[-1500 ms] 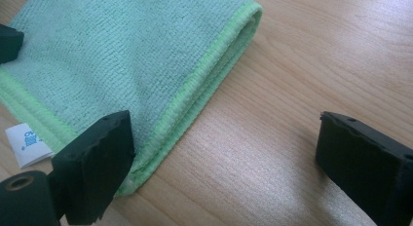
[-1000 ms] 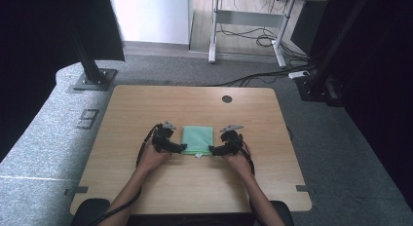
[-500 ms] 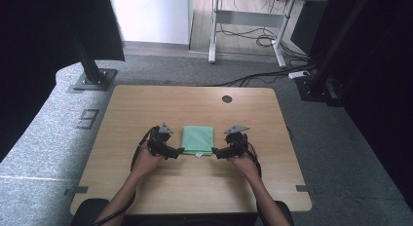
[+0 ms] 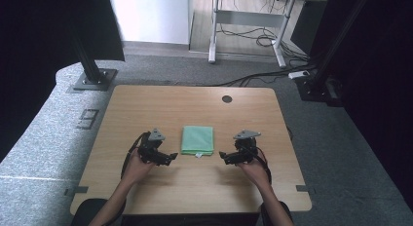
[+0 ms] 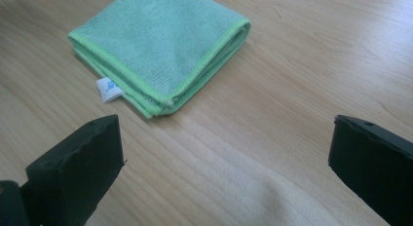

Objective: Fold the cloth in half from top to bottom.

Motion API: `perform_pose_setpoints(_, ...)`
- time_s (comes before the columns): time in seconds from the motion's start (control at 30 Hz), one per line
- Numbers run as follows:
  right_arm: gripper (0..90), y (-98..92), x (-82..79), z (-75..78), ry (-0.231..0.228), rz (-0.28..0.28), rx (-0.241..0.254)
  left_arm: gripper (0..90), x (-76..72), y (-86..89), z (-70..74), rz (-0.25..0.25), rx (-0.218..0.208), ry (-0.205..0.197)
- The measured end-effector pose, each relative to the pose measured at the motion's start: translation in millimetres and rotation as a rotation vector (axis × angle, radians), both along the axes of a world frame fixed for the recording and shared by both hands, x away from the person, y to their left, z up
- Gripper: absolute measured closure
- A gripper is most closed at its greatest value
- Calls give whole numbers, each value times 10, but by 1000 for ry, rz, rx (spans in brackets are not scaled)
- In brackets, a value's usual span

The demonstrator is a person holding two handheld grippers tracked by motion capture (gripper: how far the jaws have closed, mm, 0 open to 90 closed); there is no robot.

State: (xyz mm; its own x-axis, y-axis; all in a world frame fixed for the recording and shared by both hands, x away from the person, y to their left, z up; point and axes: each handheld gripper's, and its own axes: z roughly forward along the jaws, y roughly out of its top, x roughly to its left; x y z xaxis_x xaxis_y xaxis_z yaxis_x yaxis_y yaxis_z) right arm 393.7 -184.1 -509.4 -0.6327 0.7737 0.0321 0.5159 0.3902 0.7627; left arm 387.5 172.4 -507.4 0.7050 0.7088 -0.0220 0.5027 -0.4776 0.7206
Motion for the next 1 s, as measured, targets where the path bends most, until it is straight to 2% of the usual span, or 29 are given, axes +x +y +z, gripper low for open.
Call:
perform_pose_setpoints(0.2,0,-95,-96,-16,-4,-10,-10,8,-113,112,-27,11,8,-5)
perform_pose_setpoints(0.43,0,-229,-189,-79,3,-33,-4,4,-226,206,-158,32,7,7)
perform_pose_setpoints(0.53,0,-273,-212,-121,8,-42,-5,3,-259,218,-219,33,35,15)
perform_pose_setpoints(0.67,0,-326,-234,-198,23,-55,-12,0,-286,230,-296,34,54,28)
perform_pose_setpoints(0.77,0,-342,-237,-251,33,-58,-18,0,-285,236,-335,39,52,40)
perform_pose_setpoints(0.93,0,-330,-248,-353,58,-46,-42,0,-271,230,-408,44,76,52)
perform_pose_setpoints(1.0,0,-326,-246,-391,71,-46,-45,0,-267,234,-411,47,70,54)
